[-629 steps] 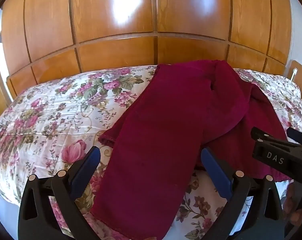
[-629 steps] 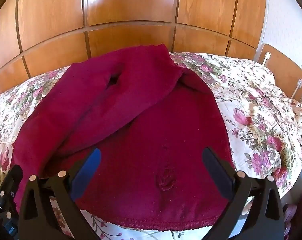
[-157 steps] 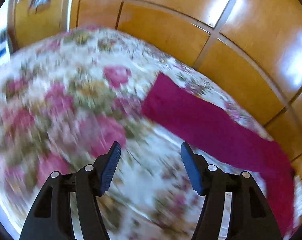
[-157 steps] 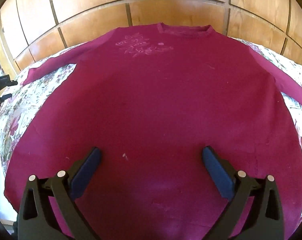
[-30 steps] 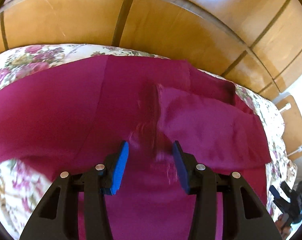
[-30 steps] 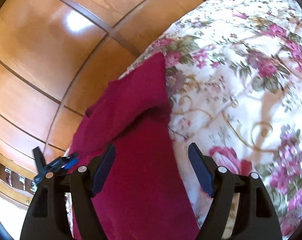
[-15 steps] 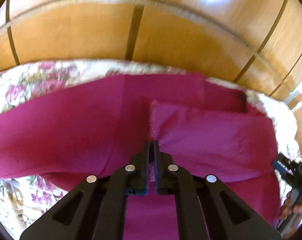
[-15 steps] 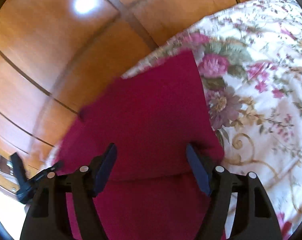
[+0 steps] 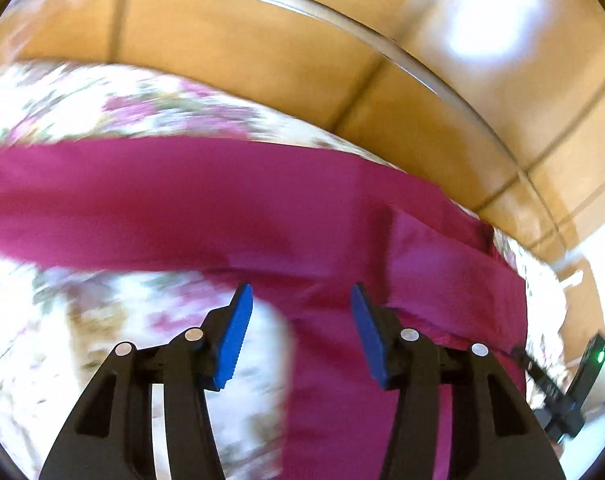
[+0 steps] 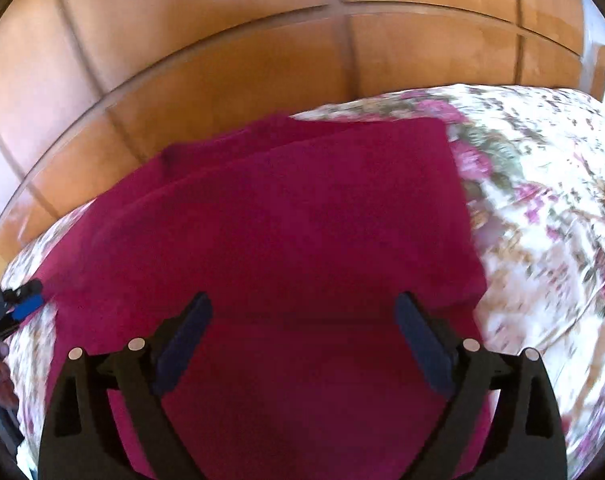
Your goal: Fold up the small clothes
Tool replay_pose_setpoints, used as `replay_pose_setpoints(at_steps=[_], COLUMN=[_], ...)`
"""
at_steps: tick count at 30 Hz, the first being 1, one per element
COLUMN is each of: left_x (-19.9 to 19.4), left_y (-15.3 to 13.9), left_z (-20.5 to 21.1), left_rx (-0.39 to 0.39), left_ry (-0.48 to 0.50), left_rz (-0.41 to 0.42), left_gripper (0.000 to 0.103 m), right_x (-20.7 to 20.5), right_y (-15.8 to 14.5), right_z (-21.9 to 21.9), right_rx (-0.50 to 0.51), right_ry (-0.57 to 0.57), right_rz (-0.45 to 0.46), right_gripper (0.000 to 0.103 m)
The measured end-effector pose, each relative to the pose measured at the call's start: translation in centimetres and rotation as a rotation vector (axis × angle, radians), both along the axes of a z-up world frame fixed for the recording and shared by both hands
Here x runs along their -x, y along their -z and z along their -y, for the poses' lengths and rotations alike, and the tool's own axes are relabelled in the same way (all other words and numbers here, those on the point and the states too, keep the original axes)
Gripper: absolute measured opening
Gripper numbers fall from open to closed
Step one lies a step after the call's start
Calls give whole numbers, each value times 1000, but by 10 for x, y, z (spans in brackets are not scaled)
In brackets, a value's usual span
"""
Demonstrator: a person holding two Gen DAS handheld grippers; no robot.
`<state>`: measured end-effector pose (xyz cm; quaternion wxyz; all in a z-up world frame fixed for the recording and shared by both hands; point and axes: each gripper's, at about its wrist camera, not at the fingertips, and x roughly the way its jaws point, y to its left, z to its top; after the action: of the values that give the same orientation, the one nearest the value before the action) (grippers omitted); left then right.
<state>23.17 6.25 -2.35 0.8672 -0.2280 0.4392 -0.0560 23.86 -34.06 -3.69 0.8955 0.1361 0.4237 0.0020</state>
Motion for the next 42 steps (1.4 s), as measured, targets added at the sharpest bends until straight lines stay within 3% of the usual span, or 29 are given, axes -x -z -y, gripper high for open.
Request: replay_pose_setpoints(at_steps=[5, 9, 13, 19, 23, 26, 27, 29, 32, 35, 39, 42], left_x=[41, 78, 99, 101, 87, 73, 68, 61, 53, 51, 47, 40], left_y=[7, 6, 8, 23, 33, 35, 34, 27, 3, -40, -88, -95], left_z=[-90, -174, -245, -311, -324, -322, -318, -311, -293, -254, -170, -94], left_rx=[57, 45, 115, 216, 210, 186, 174, 154, 167, 176, 154, 129], left_ry=[-176, -393, -551, -686, -677, -636, -617, -596, -529, -417, -218, -57], left_rz=[8, 44, 43, -28, -62, -73, -73, -60, 17, 136, 256, 272], left_gripper=[50, 56, 56, 56, 48, 26, 14, 8, 8, 8, 8, 8], right_x=[22, 32, 28, 35, 35, 36, 36, 36, 37, 37, 38, 38], right_y=[15, 31, 35, 35, 34, 33, 33, 33, 33, 32, 31, 31], right_z=[-50, -81, -78, -78, -79, -79, -79, -79, -78, -78, -77, -75], right_rx=[52, 209, 177, 169, 172, 173, 174, 176, 173, 170, 166, 156], right_ry=[-86, -101, -92, -91, -90, -91, -91, -91, -91, -93, -94, -96], right_rz=[-25, -27, -43, -32, -28, -27, -27, -27, -24, -22, -20, -19], right_gripper=[97, 101, 101, 101, 101, 101, 101, 101, 101, 101, 101, 101])
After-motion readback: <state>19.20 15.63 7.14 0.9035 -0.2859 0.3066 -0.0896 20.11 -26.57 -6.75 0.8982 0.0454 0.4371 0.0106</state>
